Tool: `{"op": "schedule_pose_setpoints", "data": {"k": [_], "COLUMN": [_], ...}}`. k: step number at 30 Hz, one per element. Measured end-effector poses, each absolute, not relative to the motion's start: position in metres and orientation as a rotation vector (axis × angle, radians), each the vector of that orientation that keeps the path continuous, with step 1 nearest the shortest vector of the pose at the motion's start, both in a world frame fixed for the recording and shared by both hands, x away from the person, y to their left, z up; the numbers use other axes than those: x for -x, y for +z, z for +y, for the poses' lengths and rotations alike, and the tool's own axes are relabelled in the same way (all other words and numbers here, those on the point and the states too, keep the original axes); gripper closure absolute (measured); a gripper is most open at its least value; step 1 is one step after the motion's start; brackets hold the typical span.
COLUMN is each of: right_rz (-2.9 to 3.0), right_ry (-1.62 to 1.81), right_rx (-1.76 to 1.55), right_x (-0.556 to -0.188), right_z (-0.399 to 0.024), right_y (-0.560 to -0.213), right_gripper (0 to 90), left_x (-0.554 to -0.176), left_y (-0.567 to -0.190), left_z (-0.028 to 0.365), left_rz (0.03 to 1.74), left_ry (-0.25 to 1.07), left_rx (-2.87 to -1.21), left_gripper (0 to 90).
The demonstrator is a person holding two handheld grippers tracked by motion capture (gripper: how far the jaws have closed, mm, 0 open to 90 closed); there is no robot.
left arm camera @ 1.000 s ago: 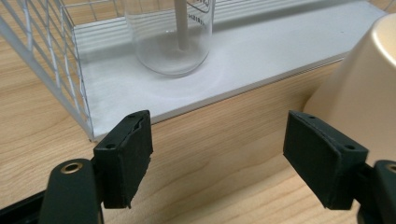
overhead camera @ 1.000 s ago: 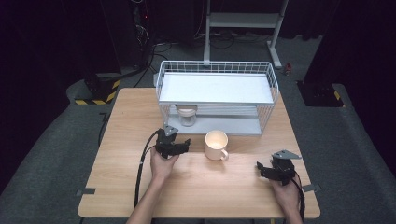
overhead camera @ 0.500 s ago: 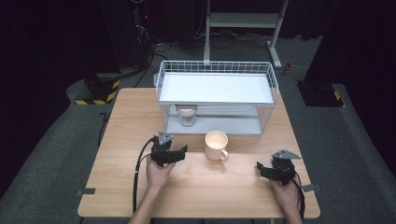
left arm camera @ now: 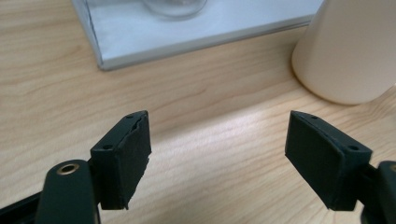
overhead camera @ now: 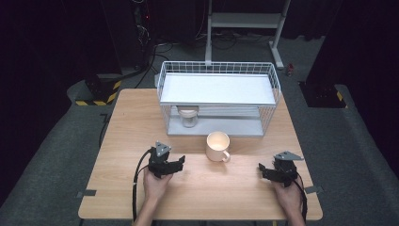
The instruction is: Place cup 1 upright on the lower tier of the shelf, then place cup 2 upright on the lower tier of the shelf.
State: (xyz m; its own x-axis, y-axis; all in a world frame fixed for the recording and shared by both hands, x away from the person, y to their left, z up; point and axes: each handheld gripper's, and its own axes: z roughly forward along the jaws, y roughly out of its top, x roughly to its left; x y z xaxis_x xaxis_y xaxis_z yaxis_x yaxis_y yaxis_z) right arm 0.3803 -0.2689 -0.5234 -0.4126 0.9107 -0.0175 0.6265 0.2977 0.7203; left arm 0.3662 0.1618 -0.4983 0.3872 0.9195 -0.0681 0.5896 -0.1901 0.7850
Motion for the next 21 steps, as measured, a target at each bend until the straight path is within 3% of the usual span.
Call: {"op": "schedule_pose_setpoints", "data": {"k": [21], "right_rz": [2.148], "right_ry": [0.899], "right_rx": [-1.370], "right_x": [-0.380], "right_z": [-0.269], "right_y": [-0.523], "right_gripper": [25.2], "left_x": [-0.356], "left_y": [-0.523], "left_z": [0.164], "left_rz": [1.371], "left_ry": [0.608], "left_rx": [-1.966], "left_gripper": [22.4]}}
